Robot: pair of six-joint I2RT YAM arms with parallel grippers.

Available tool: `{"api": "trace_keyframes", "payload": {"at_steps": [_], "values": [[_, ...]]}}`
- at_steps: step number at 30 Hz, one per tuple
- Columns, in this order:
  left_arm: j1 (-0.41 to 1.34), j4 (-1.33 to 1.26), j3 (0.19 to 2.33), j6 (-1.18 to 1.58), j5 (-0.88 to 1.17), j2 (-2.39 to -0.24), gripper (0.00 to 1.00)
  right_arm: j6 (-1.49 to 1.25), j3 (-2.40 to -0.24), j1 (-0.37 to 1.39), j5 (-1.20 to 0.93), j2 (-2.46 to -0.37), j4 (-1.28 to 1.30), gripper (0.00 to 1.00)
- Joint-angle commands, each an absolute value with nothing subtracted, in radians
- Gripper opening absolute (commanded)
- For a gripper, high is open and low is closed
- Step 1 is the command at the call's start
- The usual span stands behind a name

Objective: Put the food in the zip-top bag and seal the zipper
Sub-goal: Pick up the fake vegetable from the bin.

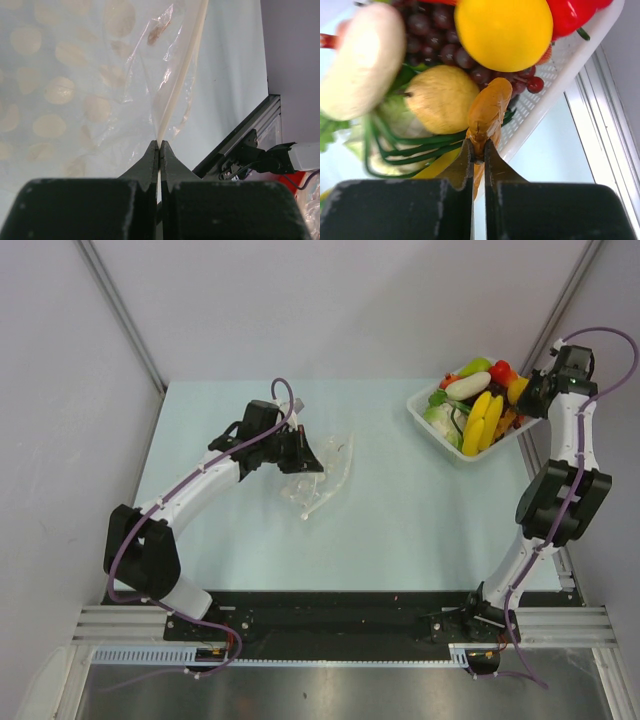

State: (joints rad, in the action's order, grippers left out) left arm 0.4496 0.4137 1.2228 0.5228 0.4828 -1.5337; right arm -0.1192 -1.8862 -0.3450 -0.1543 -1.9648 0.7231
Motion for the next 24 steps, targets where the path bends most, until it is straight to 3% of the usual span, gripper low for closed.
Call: {"api": "trace_keyframes", "payload": {"at_steps": [1,15,24], "values": [[0.446,0.396,1.218,0.526,0.499,-1.513,0.0,-0.109,-1.89,-0.35,-0.212,-1.836,0.655,0.0],[0.408,0.367,1.215,0.566,0.596,-1.517,0.0,-0.064,-1.894,-0.341,-0.357,-1.599,0.476,0.0],[0.413,0.2,1.2,0.771,0.761,-1.496,0.0,-0.185,-1.835,-0.273,-0.636,-1.448,0.264,0.0]]}}
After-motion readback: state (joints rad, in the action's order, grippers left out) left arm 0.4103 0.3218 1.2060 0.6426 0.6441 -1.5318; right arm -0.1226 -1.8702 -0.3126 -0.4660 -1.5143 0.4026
